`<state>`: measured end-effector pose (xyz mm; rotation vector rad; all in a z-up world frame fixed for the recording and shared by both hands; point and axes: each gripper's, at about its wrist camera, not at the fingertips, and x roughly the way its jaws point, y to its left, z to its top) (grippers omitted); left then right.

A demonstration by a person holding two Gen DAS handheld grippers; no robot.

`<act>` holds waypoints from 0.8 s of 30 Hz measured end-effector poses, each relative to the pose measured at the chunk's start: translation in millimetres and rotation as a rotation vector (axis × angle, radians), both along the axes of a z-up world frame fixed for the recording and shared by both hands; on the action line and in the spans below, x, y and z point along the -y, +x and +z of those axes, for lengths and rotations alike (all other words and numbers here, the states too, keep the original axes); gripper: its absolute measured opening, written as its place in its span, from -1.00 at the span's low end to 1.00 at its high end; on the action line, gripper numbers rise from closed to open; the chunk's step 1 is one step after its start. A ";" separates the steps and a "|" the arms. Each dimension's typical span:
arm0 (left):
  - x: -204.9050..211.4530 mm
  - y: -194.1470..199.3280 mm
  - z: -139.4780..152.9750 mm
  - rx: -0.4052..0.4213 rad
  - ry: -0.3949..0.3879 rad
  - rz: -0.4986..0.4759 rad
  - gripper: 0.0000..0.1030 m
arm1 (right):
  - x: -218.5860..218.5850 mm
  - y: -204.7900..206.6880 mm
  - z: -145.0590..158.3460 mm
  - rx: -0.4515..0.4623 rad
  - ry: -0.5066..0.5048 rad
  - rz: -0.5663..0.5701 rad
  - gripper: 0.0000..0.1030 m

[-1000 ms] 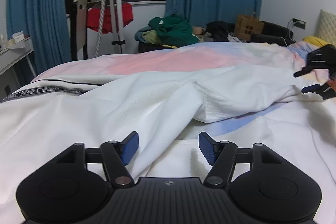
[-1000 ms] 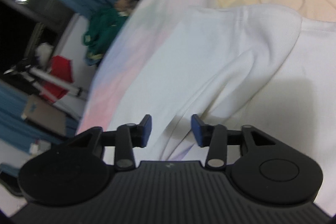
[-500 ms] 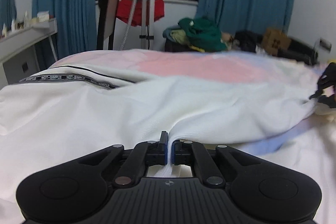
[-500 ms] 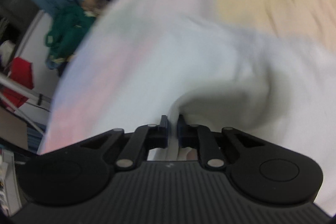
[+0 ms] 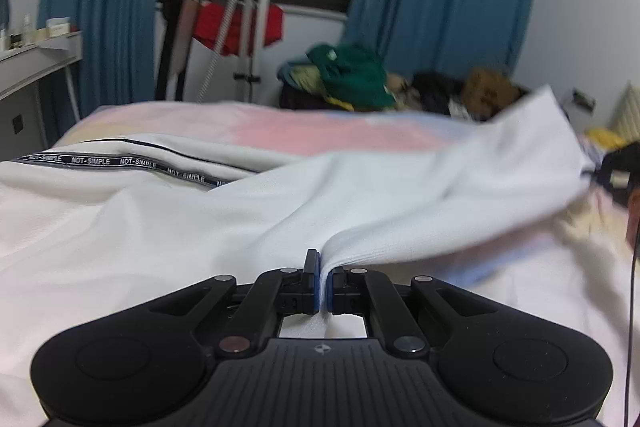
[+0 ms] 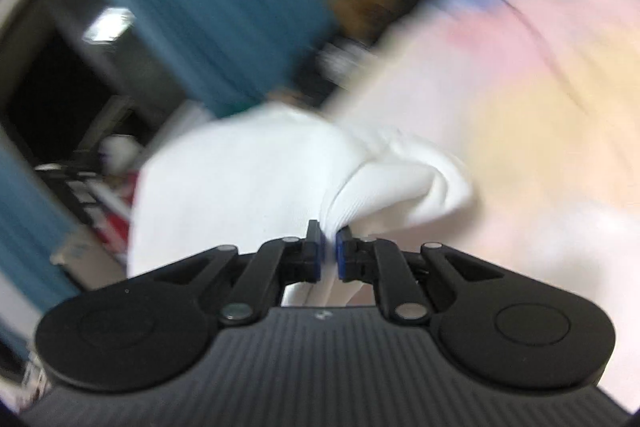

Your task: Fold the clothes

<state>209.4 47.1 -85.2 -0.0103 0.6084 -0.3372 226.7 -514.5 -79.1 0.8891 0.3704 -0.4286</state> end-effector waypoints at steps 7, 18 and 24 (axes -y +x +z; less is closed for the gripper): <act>8.8 3.5 -21.6 -0.068 0.069 0.020 -0.92 | 5.9 -16.5 -44.4 -0.065 0.006 -0.027 -0.79; 3.9 -9.0 -6.7 -0.112 0.022 0.017 -0.63 | -27.9 -52.4 -19.1 -0.134 -0.082 0.064 -0.61; 7.3 -57.6 31.8 -0.024 0.045 0.016 -0.23 | -82.0 -85.7 14.9 -0.153 -0.209 0.227 -0.60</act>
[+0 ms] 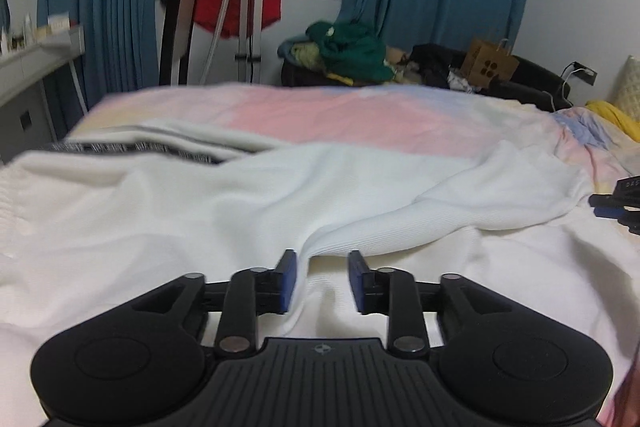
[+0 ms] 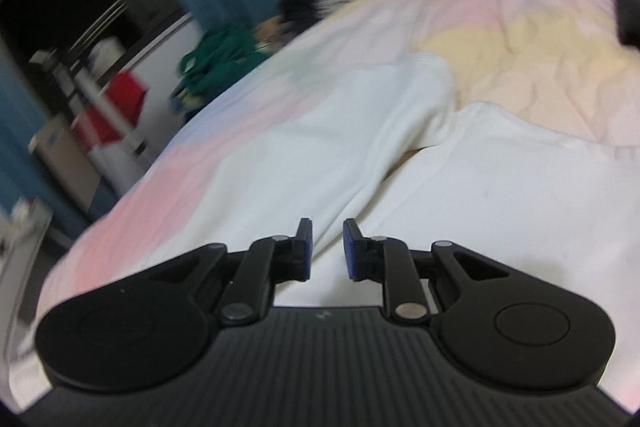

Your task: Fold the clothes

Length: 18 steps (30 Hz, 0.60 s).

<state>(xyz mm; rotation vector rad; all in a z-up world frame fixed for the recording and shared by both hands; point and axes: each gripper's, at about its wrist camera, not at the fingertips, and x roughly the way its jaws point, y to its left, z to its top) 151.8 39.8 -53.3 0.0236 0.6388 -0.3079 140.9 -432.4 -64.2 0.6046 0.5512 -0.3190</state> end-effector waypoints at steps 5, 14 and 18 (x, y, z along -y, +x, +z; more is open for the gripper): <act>7.1 -46.0 18.1 0.068 0.039 0.004 -0.02 | -32.4 -22.6 28.5 0.019 -0.035 0.142 -0.60; -0.7 -97.9 25.3 0.100 0.034 0.092 0.72 | -55.7 -51.8 49.7 0.046 -0.112 0.255 -0.05; -39.6 -105.3 16.5 0.025 -0.044 0.221 0.89 | -51.2 -52.9 46.7 0.053 -0.086 0.251 0.45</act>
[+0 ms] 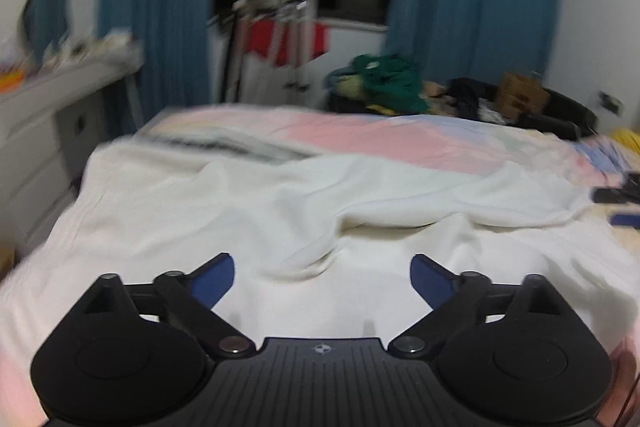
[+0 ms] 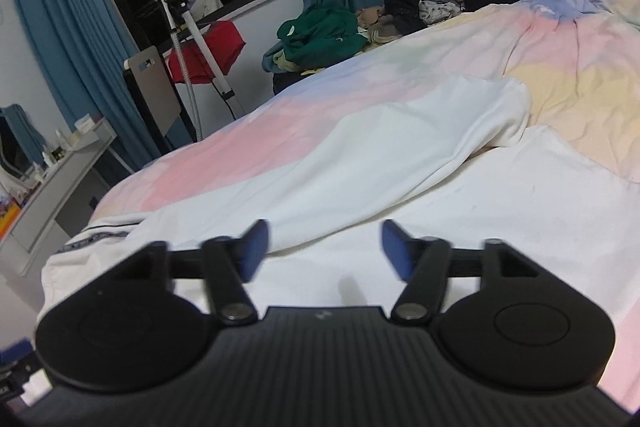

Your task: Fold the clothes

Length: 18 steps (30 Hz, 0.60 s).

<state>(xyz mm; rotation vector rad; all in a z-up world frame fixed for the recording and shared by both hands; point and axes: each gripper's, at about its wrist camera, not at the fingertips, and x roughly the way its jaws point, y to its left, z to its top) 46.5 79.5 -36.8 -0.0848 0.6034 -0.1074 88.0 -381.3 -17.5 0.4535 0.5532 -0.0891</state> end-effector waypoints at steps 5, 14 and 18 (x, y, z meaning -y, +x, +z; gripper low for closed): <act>-73.9 -0.4 -5.4 -0.108 -0.154 0.312 0.89 | 11.8 3.2 -9.2 -0.027 0.028 -0.046 0.43; -211.6 -41.9 -16.3 -0.153 -0.559 0.659 0.88 | 37.8 -10.4 -12.6 -0.049 0.041 -0.247 0.43; -250.5 -46.6 -30.7 -0.198 -0.715 0.707 0.76 | 68.6 -41.0 -9.9 0.017 0.138 -0.457 0.43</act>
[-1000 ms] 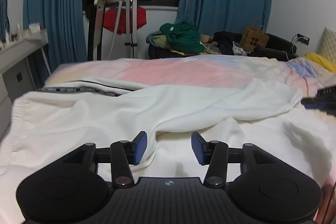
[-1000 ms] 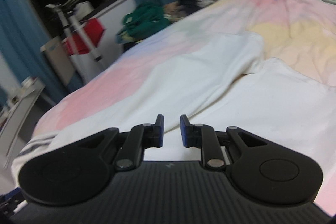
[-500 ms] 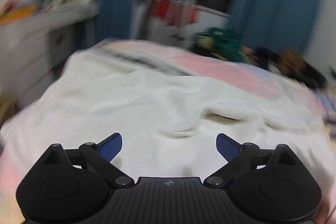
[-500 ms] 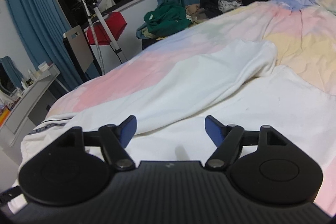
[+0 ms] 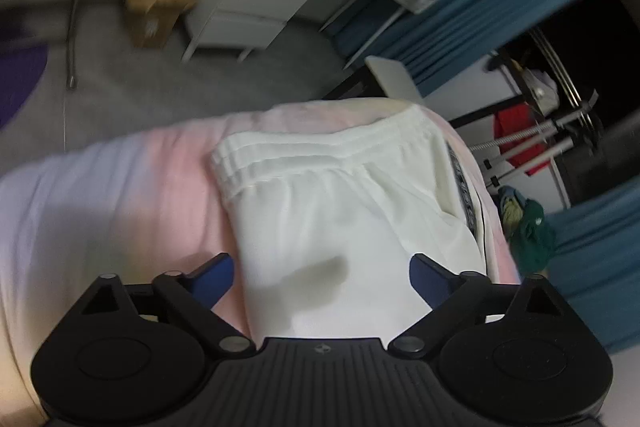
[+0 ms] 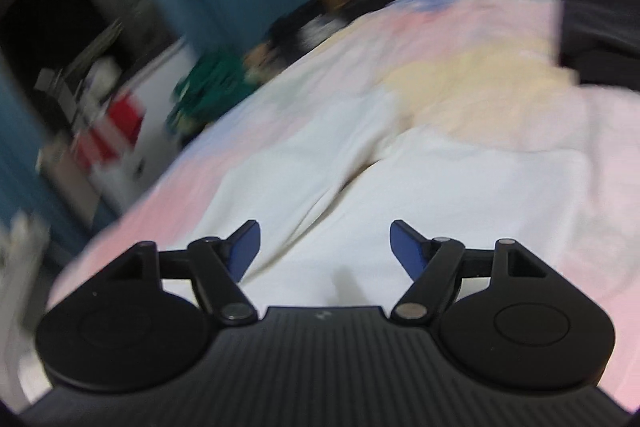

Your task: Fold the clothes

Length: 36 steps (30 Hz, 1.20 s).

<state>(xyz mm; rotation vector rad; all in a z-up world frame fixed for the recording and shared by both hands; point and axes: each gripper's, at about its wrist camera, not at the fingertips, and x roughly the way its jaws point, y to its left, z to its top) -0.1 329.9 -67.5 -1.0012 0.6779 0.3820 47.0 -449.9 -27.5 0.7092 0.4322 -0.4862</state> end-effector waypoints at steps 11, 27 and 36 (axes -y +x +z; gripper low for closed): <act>0.5 17.4 -16.4 0.013 -0.080 -0.066 0.56 | 47.3 -69.0 -19.1 -0.021 0.062 -0.554 0.46; 2.8 16.2 -32.4 0.130 -0.232 -0.061 0.58 | 79.4 -28.5 -83.5 0.048 0.369 -0.314 -0.53; 19.3 35.0 -55.4 0.001 -0.285 -0.124 0.23 | 80.5 -33.0 -75.8 0.033 0.276 -0.380 -0.88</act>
